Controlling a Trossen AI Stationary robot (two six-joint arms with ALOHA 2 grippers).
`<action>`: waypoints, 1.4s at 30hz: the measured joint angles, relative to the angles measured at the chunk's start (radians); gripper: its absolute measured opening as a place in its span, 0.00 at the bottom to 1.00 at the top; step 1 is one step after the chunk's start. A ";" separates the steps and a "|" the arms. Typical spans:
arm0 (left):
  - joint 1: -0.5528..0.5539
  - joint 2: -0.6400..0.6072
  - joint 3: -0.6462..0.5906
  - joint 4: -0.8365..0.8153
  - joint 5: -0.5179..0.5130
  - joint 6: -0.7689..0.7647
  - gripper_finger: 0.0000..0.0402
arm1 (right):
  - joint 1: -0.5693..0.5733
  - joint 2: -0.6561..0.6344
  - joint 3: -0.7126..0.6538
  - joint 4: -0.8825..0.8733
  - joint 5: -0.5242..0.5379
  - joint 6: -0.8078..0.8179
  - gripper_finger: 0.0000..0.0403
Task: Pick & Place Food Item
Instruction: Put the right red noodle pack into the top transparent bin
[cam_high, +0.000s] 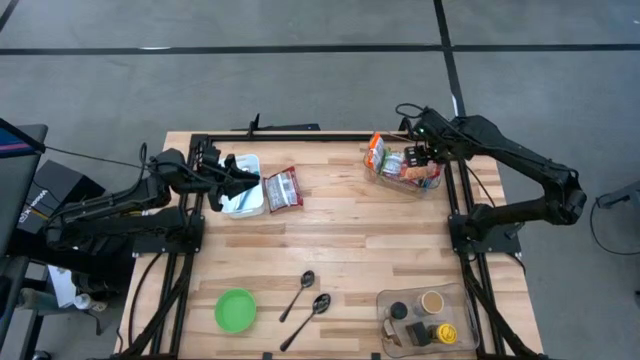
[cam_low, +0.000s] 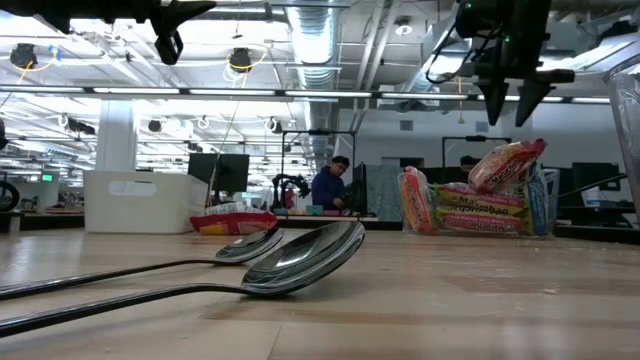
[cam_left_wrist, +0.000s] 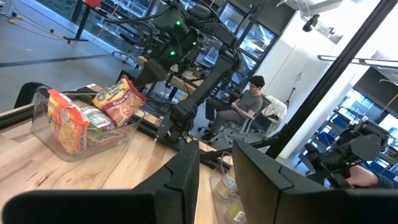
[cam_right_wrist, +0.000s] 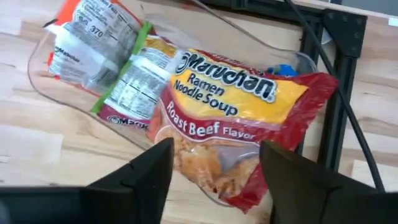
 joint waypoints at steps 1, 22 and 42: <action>0.000 0.000 0.000 0.000 0.002 0.000 0.23 | 0.000 0.000 0.000 0.000 0.000 0.000 0.54; 0.000 0.000 0.000 0.000 -0.002 0.000 0.23 | -0.039 0.002 -0.166 0.159 -0.019 -0.071 0.00; 0.000 0.000 0.000 0.000 -0.001 0.000 0.23 | -0.087 0.000 -0.276 0.348 -0.120 -0.079 0.00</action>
